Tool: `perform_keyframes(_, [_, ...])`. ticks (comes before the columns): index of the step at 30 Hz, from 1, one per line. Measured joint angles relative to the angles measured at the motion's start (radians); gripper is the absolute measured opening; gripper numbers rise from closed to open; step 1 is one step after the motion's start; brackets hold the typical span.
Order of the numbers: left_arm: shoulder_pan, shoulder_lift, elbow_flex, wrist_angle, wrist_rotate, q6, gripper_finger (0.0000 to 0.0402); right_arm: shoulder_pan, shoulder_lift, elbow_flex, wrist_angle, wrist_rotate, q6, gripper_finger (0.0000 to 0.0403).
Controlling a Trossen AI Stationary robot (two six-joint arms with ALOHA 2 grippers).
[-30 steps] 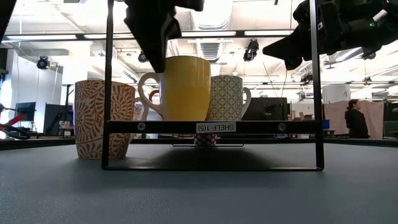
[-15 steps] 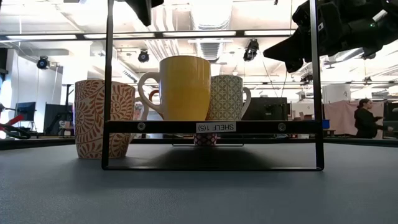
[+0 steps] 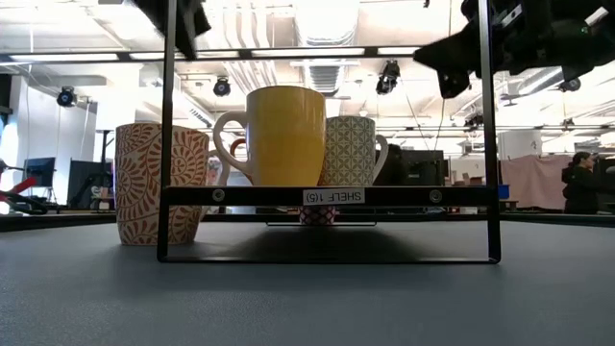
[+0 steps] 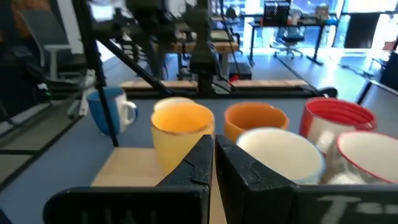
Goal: Place coffee mugs
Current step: Put the orange patterned mug on the shelf
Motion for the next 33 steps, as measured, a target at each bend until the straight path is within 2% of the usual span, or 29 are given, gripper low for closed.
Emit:
perform_keyframes(7, [-0.014, -0.06, -0.176, 0.101, 0.001, -0.108, 0.0, 0.025, 0.002, 0.004, 0.025, 0.034, 0.095, 0.0009])
perform_keyframes(10, [-0.018, -0.062, -0.2, 0.116, 0.008, -0.131, 0.0, 0.027, 0.001, 0.015, 0.006, 0.034, 0.126, 0.0009])
perform_keyframes(13, [-0.02, -0.063, -0.202, 0.137, 0.062, -0.132, 0.0005, 0.027, 0.001, 0.04, -0.039, 0.034, 0.14, 0.0009])
perform_keyframes(17, [-0.02, -0.06, -0.182, 0.143, 0.109, -0.133, 0.0033, 0.027, 0.001, 0.073, -0.122, 0.034, 0.137, 0.0009])
perform_keyframes(26, [-0.036, -0.008, -0.183, 0.129, 0.113, -0.11, 0.013, 0.027, 0.001, 0.081, -0.146, 0.027, 0.137, 0.0009])
perform_keyframes(33, [-0.035, 0.044, -0.183, 0.116, 0.107, -0.09, 0.0154, 0.027, 0.001, 0.081, -0.15, 0.027, 0.137, 0.0009])
